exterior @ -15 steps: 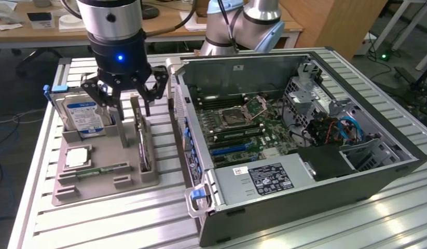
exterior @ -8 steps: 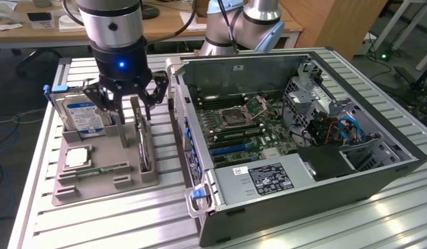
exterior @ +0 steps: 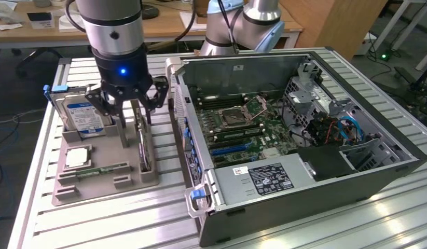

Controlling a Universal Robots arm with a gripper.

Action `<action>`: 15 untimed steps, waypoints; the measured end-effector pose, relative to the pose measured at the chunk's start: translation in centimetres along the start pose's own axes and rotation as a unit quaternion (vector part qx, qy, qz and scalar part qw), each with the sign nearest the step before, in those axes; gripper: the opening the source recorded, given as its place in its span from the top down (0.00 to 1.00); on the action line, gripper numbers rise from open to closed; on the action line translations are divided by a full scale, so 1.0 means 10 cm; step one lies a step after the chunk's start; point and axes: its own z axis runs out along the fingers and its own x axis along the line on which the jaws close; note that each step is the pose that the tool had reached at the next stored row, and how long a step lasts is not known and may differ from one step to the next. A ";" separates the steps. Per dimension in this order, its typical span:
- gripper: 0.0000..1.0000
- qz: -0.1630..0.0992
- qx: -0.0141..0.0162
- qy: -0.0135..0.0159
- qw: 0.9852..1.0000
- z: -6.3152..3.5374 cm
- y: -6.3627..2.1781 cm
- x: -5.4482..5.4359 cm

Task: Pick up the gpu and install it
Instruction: 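Pick up the gpu and move the gpu toward the slot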

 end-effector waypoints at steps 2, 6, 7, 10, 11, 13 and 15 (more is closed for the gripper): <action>0.45 0.000 0.000 0.000 1.000 0.037 -0.001 0.00; 0.45 0.000 0.000 0.000 1.000 0.109 -0.004 0.00; 0.45 0.000 0.000 0.000 1.000 0.127 -0.004 0.00; 0.45 0.000 0.000 0.000 1.000 0.183 -0.006 0.00; 0.45 0.000 0.000 0.000 1.000 0.201 -0.006 0.00; 0.45 0.000 0.001 0.000 1.000 0.234 -0.006 0.01; 0.45 0.000 0.002 0.000 1.000 0.265 -0.001 0.01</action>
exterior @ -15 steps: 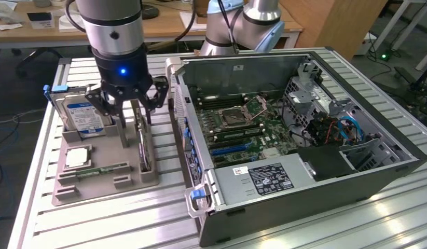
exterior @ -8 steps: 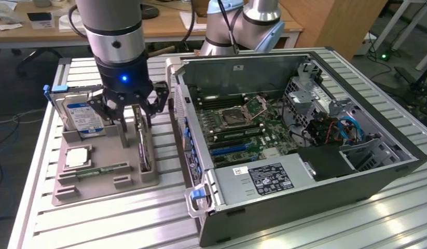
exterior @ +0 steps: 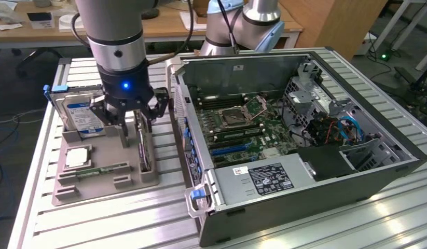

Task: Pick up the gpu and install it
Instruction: 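Pick up the gpu and move the gpu toward the slot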

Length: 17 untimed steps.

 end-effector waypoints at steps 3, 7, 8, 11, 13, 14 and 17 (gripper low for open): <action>0.45 0.000 0.002 0.000 1.000 0.040 0.044 0.00; 0.45 0.002 0.005 0.000 1.000 0.099 0.079 0.00; 0.45 0.002 0.006 0.000 1.000 0.114 0.078 0.00; 0.45 0.007 0.007 -0.001 1.000 0.165 0.077 0.00; 0.45 0.011 0.008 -0.001 1.000 0.192 0.076 0.00; 0.45 0.013 0.008 -0.001 1.000 0.203 0.075 0.00; 0.45 0.017 0.009 -0.002 1.000 0.241 0.073 0.00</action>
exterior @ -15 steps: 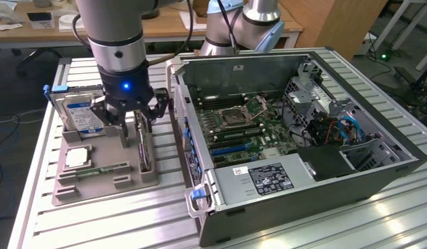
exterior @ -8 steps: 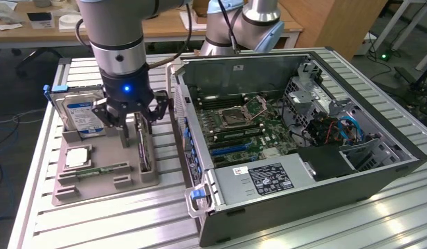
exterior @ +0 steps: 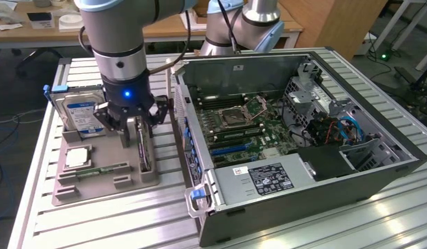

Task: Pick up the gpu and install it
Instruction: 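Pick up the gpu and move the gpu toward the slot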

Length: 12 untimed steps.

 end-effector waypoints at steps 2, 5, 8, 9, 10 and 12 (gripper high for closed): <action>0.45 0.002 0.001 0.000 1.000 0.033 0.000 0.00; 0.45 0.003 0.002 -0.001 1.000 0.085 -0.001 0.00; 0.45 0.005 0.003 -0.001 1.000 0.140 -0.002 0.00; 0.45 0.006 0.003 -0.001 1.000 0.157 -0.002 0.00; 0.45 0.006 0.004 -0.001 1.000 0.174 -0.002 0.00; 0.45 0.008 0.004 -0.001 1.000 0.211 -0.002 0.00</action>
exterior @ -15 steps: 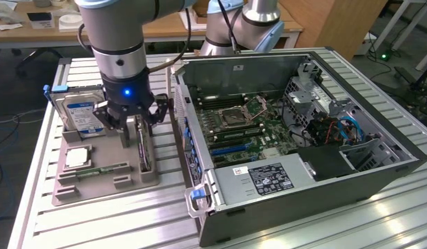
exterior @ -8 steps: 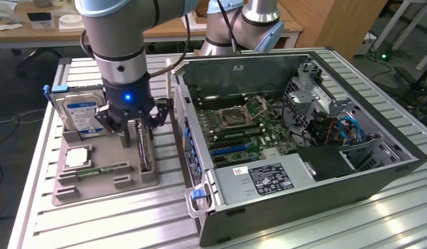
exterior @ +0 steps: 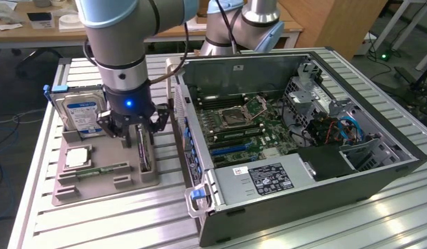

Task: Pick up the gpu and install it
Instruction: 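Pick up the gpu and move the gpu toward the slot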

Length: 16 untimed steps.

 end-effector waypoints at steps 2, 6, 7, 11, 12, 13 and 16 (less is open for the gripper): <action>0.45 0.002 0.001 0.000 1.000 0.035 0.000 0.00; 0.45 0.005 0.002 0.000 1.000 0.107 0.001 0.00; 0.45 0.006 0.003 0.000 1.000 0.124 0.001 0.00; 0.45 0.006 0.006 -0.001 1.000 0.143 0.002 0.00; 0.45 0.006 0.006 -0.001 1.000 0.143 0.002 0.00; 0.45 0.006 0.006 -0.001 1.000 0.143 0.002 0.00; 0.53 0.006 0.006 -0.001 1.000 0.144 0.002 0.00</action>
